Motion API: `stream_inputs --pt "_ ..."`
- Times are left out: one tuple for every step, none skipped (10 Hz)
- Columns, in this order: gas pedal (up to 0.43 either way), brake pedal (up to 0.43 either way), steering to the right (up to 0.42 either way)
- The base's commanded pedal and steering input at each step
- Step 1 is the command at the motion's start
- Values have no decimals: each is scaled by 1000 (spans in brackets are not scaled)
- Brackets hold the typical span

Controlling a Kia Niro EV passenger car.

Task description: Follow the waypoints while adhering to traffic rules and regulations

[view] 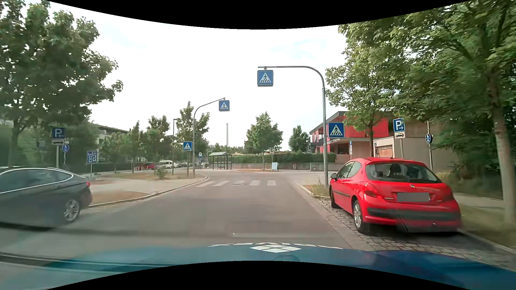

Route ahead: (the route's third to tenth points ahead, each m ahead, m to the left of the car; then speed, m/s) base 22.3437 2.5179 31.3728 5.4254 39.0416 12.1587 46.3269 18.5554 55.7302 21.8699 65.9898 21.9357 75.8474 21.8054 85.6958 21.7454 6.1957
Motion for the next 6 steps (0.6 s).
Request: stream_inputs --pt "110 0 -2" --pt "110 0 -2" --pt "110 0 -2" --pt "110 0 -2" --pt "110 0 -1" --pt "110 0 -1"
